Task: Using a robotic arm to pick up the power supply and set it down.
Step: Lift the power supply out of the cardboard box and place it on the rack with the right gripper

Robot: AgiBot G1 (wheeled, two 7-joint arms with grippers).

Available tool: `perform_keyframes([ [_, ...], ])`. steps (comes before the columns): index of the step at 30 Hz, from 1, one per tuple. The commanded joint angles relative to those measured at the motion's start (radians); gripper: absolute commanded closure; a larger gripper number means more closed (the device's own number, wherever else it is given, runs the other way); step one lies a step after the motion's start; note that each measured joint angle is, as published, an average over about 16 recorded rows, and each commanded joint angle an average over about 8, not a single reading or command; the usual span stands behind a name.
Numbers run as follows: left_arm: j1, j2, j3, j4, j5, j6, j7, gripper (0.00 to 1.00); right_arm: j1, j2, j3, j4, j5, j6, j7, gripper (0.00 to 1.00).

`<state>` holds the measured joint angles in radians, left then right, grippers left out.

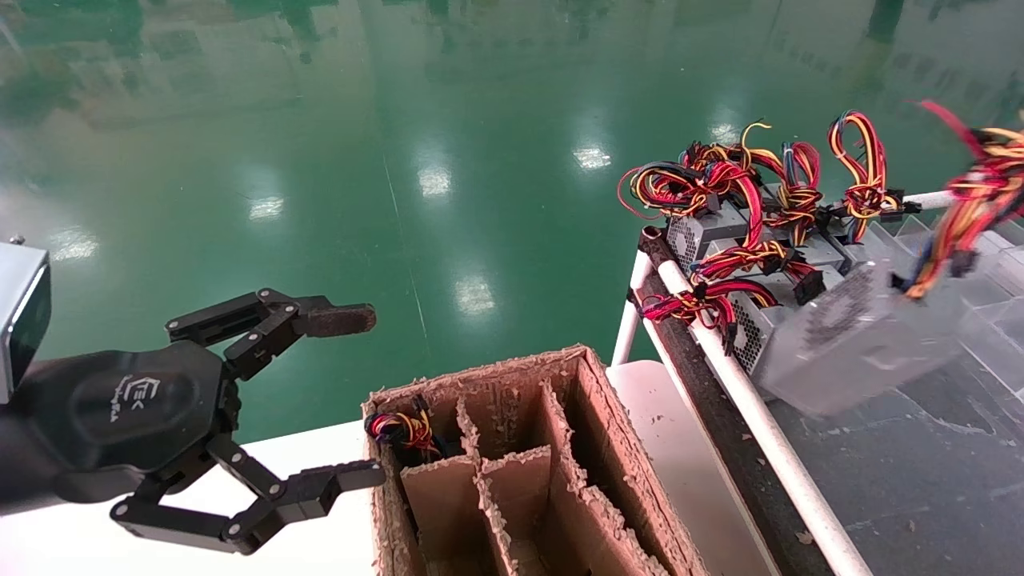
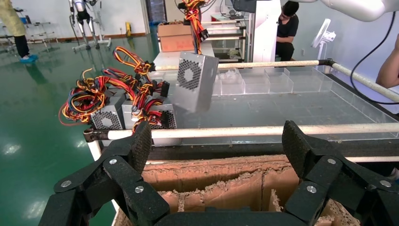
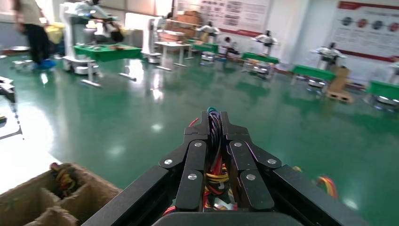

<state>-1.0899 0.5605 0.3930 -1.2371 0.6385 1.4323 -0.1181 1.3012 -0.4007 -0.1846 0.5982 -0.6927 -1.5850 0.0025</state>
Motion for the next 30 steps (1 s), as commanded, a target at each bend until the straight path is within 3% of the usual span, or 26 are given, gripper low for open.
perform_keyframes([
  [1,0.000,0.000,0.000,0.000,0.000,0.000,0.000,0.00,-0.003,0.023,-0.002,-0.031,0.010,-0.004,-0.011,1.00],
  [8,0.000,0.000,0.000,0.000,0.000,0.000,0.000,0.00,-0.045,0.075,-0.023,-0.120,0.044,-0.003,-0.060,1.00],
  [16,0.000,0.000,0.000,0.000,0.000,0.000,0.000,0.00,-0.050,0.079,-0.062,-0.197,0.021,0.014,-0.124,1.00],
  [24,0.000,0.000,0.000,0.000,0.000,0.000,0.000,0.00,0.029,0.028,-0.111,-0.279,-0.064,0.073,-0.171,1.00],
  [30,0.000,0.000,0.000,0.000,0.000,0.000,0.000,0.00,0.129,-0.033,-0.138,-0.334,-0.123,0.168,-0.183,1.00],
])
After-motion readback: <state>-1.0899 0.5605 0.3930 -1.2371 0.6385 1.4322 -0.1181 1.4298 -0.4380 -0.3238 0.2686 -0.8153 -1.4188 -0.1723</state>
